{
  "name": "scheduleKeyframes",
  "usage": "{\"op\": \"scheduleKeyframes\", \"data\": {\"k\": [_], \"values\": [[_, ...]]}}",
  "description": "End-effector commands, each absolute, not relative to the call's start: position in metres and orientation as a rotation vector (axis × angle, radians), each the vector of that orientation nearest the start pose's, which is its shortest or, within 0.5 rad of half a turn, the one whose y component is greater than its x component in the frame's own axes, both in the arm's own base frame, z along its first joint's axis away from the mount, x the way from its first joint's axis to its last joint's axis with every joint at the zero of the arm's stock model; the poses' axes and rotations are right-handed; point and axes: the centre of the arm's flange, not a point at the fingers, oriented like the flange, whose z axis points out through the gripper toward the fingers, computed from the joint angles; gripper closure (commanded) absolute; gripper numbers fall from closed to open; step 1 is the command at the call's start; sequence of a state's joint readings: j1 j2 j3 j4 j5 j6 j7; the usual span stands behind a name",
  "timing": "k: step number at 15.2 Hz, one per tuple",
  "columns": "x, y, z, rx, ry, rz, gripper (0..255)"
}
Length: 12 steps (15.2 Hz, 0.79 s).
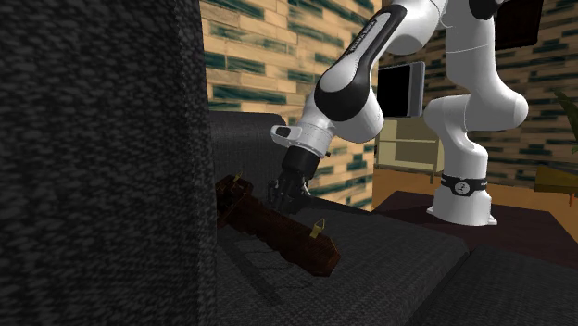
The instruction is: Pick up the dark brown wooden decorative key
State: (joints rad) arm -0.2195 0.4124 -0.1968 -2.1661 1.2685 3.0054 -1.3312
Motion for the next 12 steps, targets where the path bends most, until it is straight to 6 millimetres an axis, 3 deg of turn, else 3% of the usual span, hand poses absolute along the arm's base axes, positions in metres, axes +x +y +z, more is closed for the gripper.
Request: {"op": "scheduleKeyframes", "data": {"k": [1,3,12], "values": [[0.485,-0.289,0.23,-3.073,0.43,-0.832,255],[0.485,-0.289,0.23,-3.073,0.43,-0.832,255],[0.485,-0.289,0.278,-3.073,0.43,-0.832,255]]}}
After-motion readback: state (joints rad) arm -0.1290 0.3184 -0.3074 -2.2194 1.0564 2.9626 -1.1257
